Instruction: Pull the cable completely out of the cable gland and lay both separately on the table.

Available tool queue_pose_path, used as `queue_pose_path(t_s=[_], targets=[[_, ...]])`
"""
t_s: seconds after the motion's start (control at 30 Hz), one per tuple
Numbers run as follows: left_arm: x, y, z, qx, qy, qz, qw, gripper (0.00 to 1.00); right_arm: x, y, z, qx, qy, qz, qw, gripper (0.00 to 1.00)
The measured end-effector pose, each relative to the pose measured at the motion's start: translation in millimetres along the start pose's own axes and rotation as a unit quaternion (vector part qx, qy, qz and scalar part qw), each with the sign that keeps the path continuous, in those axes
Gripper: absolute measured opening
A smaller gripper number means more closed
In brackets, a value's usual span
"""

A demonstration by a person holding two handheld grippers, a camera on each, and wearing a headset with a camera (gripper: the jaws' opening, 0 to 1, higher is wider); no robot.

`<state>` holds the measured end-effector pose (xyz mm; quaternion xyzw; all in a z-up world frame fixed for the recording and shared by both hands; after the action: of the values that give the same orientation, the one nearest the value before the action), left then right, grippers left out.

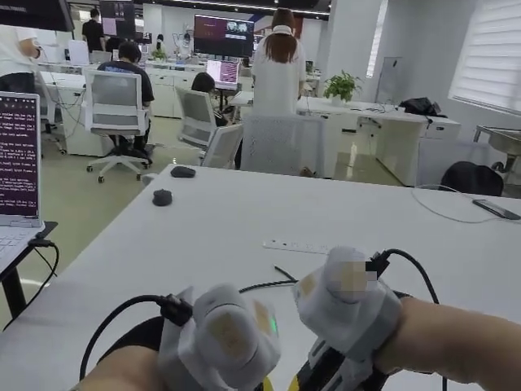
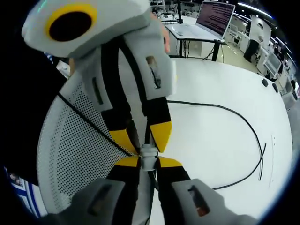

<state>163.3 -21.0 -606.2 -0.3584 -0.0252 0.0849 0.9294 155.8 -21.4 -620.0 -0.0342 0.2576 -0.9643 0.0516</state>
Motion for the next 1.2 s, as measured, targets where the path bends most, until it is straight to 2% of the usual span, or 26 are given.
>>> queue_pose_path(t_s=[0.03,0.17,0.27,0.3,0.37,0.43,0.53,0.6,0.67,0.7,0.83,0.87,0.93,0.97,1.0,1.03,1.07,1.13,1.2], targets=[[0.8,0.6,-0.8,0.001,0.001,0.0,1.0,0.16,-0.8,1.2,-0.7,0.008,0.011,0.01,0.9999,0.12],[2.9,3.9,-2.8,-0.001,0.015,0.039,0.9991,0.16,-2.5,1.3,-3.6,0.013,0.041,0.025,0.9988,0.12],[7.0,5.5,-1.5,-0.009,0.026,0.066,0.9974,0.16,-7.5,-0.8,-3.6,-0.001,0.074,0.032,0.9967,0.12],[8.4,5.4,-0.2,-0.013,0.032,0.078,0.9964,0.16,-7.8,-1.3,-3.6,-0.004,0.078,0.033,0.9964,0.12],[12.0,4.6,2.0,-0.018,0.037,0.094,0.9947,0.16,-12.0,-4.1,-1.7,-0.012,0.106,0.046,0.9933,0.12],[14.5,3.4,3.9,-0.023,0.047,0.116,0.9919,0.16,-14.6,-6.3,1.0,-0.011,0.132,0.065,0.989,0.12],[18.1,0.3,6.2,-0.03,0.06,0.152,0.986,0.16,-18.6,-8.3,4.9,0.012,0.169,0.113,0.979,0.12],[20.0,-0.9,7.3,-0.034,0.064,0.159,0.9846,0.16,-20.3,-9.0,7.1,0.021,0.192,0.121,0.9737,0.11],[20.5,-2.8,8.7,-0.038,0.067,0.17,0.9824,0.16,-21.6,-9.7,9.7,0.027,0.216,0.134,0.9668,0.12],[21.0,-4.2,9.1,-0.04,0.069,0.175,0.9813,0.16,-22.2,-10.2,11.0,0.035,0.228,0.153,0.9609,0.12],[21.5,-5.7,8.7,-0.044,0.084,0.21,0.973,0.16,-23.0,-9.0,12.0,0.045,0.252,0.165,0.9524,0.12],[21.8,-5.9,8.7,-0.045,0.085,0.214,0.9721,0.16,-23.4,-8.9,12.3,0.044,0.257,0.164,0.9514,0.12],[22.5,-6.7,8.9,-0.048,0.093,0.245,0.9637,0.16,-25.3,-8.6,13.4,0.045,0.265,0.165,0.9489,0.12],[23.2,-6.2,8.2,-0.047,0.097,0.262,0.9589,0.16,-25.7,-8.5,13.2,0.044,0.264,0.163,0.9496,0.12],[23.3,-5.3,7.4,-0.046,0.098,0.263,0.9588,0.16,-25.5,-6.8,11.6,0.043,0.254,0.148,0.9548,0.12],[21.5,-4.9,6.0,-0.047,0.094,0.254,0.9614,0.16,-25.2,-5.6,10.8,0.041,0.249,0.131,0.9588,0.13],[21.5,-5.2,5.3,-0.048,0.087,0.236,0.9666,0.16,-25.2,-4.7,10.8,0.039,0.244,0.118,0.9618,0.13],[15.5,-4.8,5.3,-0.041,0.084,0.223,0.9704,0.16,-20.9,-4.7,9.8,0.024,0.218,0.103,0.9702,0.13],[15.3,-6.7,7.6,-0.042,0.067,0.19,0.9786,0.16,-22.0,-4.8,14.2,0.004,0.21,0.074,0.9749,0.15]])
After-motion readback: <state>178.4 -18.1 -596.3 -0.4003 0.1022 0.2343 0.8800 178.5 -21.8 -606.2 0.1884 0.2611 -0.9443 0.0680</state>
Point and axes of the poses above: the centre of the closed fingertips' face, and the gripper's own axes: z roughly backward along the fingers, x roughly to its left, y roughly out of its underside, the point moved 1 cm from there along z, roughly backward along the fingers, and after that the axes turned 10 degrees about z, right-handed, at the moved point
